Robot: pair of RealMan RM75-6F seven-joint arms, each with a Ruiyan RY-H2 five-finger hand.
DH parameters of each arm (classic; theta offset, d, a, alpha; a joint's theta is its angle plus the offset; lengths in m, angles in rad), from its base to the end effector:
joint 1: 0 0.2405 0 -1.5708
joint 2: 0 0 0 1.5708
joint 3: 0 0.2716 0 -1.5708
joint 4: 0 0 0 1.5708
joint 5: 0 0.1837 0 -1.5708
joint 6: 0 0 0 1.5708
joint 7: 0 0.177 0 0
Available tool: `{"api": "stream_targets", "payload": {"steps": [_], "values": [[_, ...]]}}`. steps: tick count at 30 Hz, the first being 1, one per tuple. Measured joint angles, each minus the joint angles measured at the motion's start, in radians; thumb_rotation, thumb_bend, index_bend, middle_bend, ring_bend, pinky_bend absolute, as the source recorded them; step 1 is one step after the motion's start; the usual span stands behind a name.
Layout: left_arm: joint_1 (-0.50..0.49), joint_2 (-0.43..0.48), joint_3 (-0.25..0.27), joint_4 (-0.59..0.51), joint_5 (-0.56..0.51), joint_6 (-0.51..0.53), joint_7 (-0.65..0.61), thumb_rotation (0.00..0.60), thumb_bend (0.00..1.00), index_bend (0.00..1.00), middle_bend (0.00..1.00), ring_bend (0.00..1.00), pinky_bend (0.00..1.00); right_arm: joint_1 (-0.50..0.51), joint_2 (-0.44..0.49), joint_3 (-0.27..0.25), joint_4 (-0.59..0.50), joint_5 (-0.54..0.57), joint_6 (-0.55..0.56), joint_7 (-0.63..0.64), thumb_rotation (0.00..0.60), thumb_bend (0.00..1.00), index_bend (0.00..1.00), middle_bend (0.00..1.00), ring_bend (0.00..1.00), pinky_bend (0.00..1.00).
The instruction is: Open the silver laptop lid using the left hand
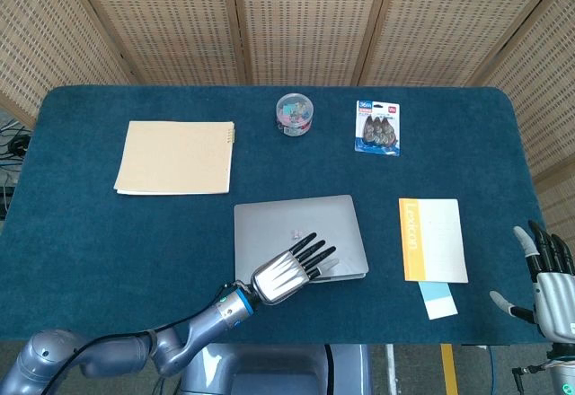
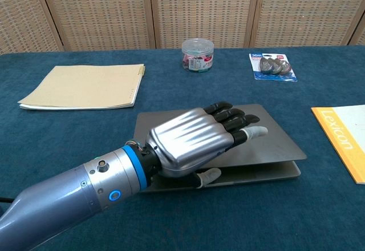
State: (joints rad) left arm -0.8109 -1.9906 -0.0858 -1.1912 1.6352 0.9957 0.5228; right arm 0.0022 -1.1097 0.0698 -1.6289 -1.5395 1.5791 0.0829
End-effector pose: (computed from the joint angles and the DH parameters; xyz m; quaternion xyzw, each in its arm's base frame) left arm -0.0369 0.2860 -0.1371 -0.8530 -0.0969 -0.4248 0.2873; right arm -0.3137 -0.1899 0.2073 0.5506 -0.3946 0.4331 0.5946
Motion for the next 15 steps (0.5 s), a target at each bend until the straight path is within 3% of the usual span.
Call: {"api": "stream_targets", "payload": {"steps": [10,15], "values": [[0.028,-0.091,-0.115,0.058,-0.159,0.029,0.178,0.6,0.47,0.0,0.0,0.0,0.0,0.003,-0.005,-0.004,0.001,-0.005,-0.006,-0.013,0.6,0.0,0.0,0.0,0.0,0.0],[0.019,-0.106,-0.149,0.081,-0.179,0.056,0.221,0.6,0.47,0.0,0.0,0.0,0.0,0.01,-0.01,-0.01,0.002,-0.009,-0.022,-0.021,0.6,0.0,0.0,0.0,0.0,0.0]]}}
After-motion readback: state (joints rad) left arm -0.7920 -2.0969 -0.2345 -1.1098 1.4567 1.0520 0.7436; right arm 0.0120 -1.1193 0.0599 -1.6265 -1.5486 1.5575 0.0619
